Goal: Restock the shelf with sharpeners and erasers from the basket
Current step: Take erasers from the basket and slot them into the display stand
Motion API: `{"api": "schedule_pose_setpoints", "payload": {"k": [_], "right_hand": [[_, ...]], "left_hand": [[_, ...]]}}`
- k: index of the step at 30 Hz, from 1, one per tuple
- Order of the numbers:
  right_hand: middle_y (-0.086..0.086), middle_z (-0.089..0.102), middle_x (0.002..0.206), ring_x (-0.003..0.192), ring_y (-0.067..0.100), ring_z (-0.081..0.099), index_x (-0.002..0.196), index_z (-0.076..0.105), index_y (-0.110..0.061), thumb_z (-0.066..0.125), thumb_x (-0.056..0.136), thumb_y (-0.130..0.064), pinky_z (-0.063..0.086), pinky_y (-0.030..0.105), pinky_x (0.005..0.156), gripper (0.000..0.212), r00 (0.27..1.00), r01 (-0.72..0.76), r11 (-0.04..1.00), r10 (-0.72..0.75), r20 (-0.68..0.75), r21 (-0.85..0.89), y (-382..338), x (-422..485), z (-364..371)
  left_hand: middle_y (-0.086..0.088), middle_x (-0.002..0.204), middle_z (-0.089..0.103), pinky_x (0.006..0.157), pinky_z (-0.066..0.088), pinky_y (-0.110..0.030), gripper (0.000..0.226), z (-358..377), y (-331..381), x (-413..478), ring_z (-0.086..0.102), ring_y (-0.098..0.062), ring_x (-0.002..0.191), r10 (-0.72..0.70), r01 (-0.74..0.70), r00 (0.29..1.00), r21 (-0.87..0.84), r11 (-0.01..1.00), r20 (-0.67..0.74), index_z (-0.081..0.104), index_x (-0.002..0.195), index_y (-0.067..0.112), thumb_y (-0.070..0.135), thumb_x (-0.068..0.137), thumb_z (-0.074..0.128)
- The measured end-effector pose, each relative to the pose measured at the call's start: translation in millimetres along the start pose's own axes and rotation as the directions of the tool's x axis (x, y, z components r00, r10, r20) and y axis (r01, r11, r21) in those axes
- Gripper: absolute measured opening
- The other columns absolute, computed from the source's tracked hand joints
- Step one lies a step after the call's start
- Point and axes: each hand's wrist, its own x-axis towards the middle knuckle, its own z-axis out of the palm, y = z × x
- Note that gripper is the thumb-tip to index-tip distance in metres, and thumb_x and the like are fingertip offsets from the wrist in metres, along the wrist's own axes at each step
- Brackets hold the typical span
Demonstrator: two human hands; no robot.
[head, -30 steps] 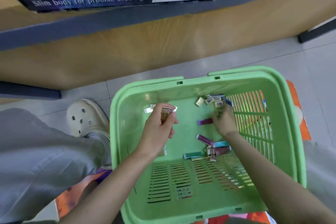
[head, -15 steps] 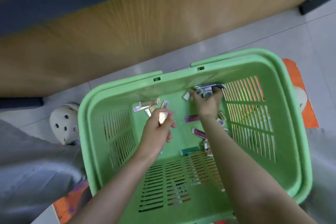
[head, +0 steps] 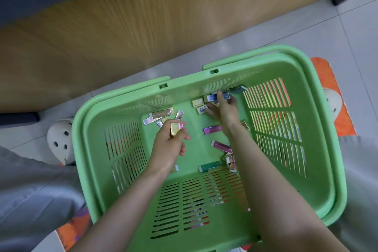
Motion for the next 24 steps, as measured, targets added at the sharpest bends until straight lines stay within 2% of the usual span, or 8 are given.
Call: {"api": "schedule_pose_setpoints", "payload": {"k": [3,7,10,12,14,15,19,24], "right_hand": [[0.011,0.059,0.096,0.066,0.013,0.060,0.136,0.030,-0.010,0.053,0.097,-0.020,0.056,0.019,0.063,0.047,0.998,-0.027,1.000,0.027,-0.051,-0.012,-4,-3,5],[0.012,0.059,0.103,0.062,0.012,0.058,0.133,0.034,-0.010,0.050,0.097,-0.018,0.054,0.018,0.059,0.040,0.999,0.038,0.982,-0.031,0.040,-0.187,-1,-20,0],[0.006,0.061,0.085,0.053,0.010,0.056,0.115,0.046,-0.010,0.051,0.097,-0.017,0.050,0.018,0.054,0.020,0.979,0.092,0.944,-0.027,0.204,-0.316,-2,-39,-4],[0.004,0.061,0.083,0.051,0.008,0.056,0.104,0.052,-0.013,0.053,0.096,-0.016,0.050,0.018,0.055,0.010,0.942,0.148,0.903,-0.004,0.336,-0.403,-5,-53,-4],[0.005,0.061,0.091,0.052,0.007,0.057,0.109,0.055,-0.012,0.056,0.094,-0.013,0.051,0.018,0.057,0.015,0.896,0.218,0.845,0.026,0.444,-0.488,-8,-66,1],[0.007,0.059,0.099,0.055,0.008,0.057,0.114,0.054,-0.010,0.056,0.093,-0.012,0.051,0.018,0.058,0.020,0.877,0.269,0.799,0.027,0.479,-0.538,-8,-71,5],[0.007,0.050,0.126,0.088,0.017,0.060,0.138,0.038,-0.004,0.046,0.096,-0.001,0.051,0.024,0.085,0.043,0.846,0.364,0.713,0.016,0.532,-0.600,-6,-85,21],[0.001,0.070,0.104,0.076,0.000,0.064,0.120,0.062,-0.009,0.050,0.090,0.005,0.052,0.017,0.079,0.035,0.809,0.552,0.650,-0.266,0.524,-0.522,5,-94,30]], "left_hand": [[-0.005,0.073,0.058,0.048,0.042,-0.022,0.013,0,-2,4,0.046,-0.011,0.048,-0.004,0.004,1.000,-0.021,1.000,0.001,0.056,0.106,0.009,0.005,0.095,0.051],[-0.006,0.070,0.055,0.047,0.043,-0.019,0.008,0,-6,15,0.047,-0.008,0.048,-0.048,0.044,0.998,-0.087,0.995,-0.040,0.055,0.102,0.006,0.007,0.096,0.050],[-0.012,0.092,0.061,0.050,0.049,-0.016,0.002,2,-2,26,0.056,-0.018,0.071,-0.135,0.114,0.987,-0.217,0.970,-0.086,0.048,0.097,0.009,0.009,0.098,0.047],[-0.014,0.105,0.060,0.060,0.053,-0.018,0.019,2,0,34,0.058,-0.025,0.089,-0.206,0.174,0.975,-0.294,0.940,-0.080,0.043,0.083,0.018,0.007,0.097,0.049],[-0.013,0.104,0.061,0.078,0.052,-0.030,0.002,0,-1,39,0.059,-0.024,0.091,-0.247,0.231,0.969,-0.317,0.920,-0.011,0.051,0.095,0.014,0.013,0.096,0.051],[-0.013,0.101,0.063,0.080,0.051,-0.033,0.017,-2,-1,40,0.060,-0.023,0.085,-0.254,0.253,0.966,-0.314,0.915,0.037,0.053,0.111,0.008,0.016,0.097,0.050],[-0.008,0.084,0.065,0.074,0.058,-0.037,0.034,-9,-5,42,0.063,-0.020,0.073,-0.225,0.269,0.960,-0.347,0.898,0.164,0.043,0.133,0.006,0.017,0.100,0.043],[-0.016,0.093,0.064,0.061,0.057,-0.029,0.049,-13,-3,40,0.058,-0.020,0.075,-0.181,0.250,0.960,-0.362,0.898,0.213,0.038,0.138,0.001,0.027,0.098,0.047]]}}
